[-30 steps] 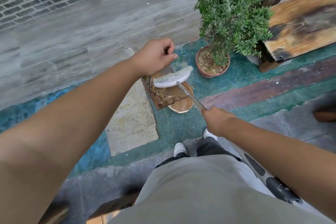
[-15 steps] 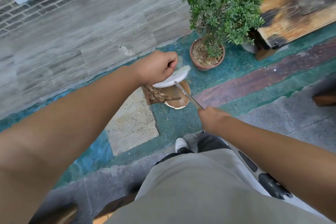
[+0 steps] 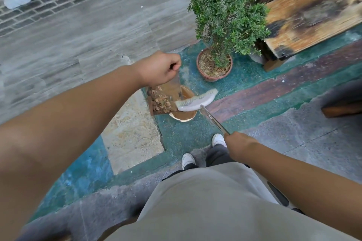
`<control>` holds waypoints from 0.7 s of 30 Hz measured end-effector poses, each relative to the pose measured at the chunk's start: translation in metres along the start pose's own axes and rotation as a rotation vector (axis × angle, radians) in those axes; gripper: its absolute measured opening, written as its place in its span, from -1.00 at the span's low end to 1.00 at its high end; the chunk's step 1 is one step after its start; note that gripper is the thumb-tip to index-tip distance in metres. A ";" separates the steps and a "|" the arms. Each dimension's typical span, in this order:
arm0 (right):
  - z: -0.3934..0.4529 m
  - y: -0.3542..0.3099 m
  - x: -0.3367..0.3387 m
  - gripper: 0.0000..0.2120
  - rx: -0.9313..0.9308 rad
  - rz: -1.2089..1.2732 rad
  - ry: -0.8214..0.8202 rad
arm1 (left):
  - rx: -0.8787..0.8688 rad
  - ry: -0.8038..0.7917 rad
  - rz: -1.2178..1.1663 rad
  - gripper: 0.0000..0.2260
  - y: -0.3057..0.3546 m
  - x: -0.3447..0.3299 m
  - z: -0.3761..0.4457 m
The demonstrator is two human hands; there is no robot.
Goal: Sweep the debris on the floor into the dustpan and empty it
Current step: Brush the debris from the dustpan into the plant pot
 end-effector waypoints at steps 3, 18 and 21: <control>-0.007 0.006 0.005 -0.68 -0.025 0.051 -0.002 | -0.033 -0.032 0.020 -0.85 0.009 -0.001 -0.001; 0.024 -0.040 0.108 -0.71 0.002 0.208 0.184 | -0.157 -0.114 0.123 -0.83 0.038 0.011 0.001; 0.021 -0.041 0.096 -0.73 0.018 0.128 0.174 | -0.179 -0.137 0.149 -0.84 0.039 0.008 0.003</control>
Point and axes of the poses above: each hand's wrist, its own z-axis towards the middle knuckle, its own x-axis out of the back of the hand, y = z × x, the point moved 9 cm from there along z, towards the middle knuckle, and after that the axes turned 13 degrees about -z, right-handed, at the moved point
